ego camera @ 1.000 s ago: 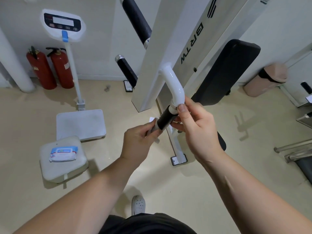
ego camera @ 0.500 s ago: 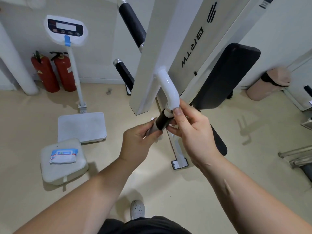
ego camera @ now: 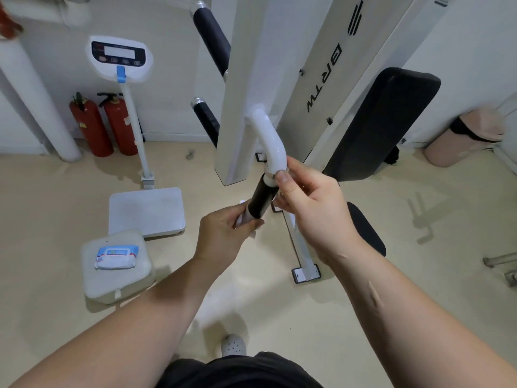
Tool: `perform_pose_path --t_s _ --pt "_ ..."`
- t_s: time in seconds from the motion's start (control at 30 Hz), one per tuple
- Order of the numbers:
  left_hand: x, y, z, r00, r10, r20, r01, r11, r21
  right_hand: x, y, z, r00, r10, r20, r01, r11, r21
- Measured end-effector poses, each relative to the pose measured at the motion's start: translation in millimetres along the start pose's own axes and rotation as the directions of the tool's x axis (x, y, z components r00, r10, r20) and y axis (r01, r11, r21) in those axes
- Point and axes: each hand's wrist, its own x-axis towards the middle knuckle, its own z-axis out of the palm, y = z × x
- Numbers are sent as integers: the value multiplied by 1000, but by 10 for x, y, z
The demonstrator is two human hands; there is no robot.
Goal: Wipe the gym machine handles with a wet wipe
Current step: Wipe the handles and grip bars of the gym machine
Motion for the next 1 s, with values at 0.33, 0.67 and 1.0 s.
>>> perform_pose_path --t_s 0.33,0.67,1.0 --pt "-67 499 272 917 111 -382 -119 993 5 197 23 -200 971 -118 210 108 992 59" --pt "-149 489 507 805 46 -591 36 991 126 379 207 -240 938 -208 279 162 971 176" --pt "-187 551 586 740 20 -672 89 988 127 452 516 -343 865 -153 477 6 955 296"
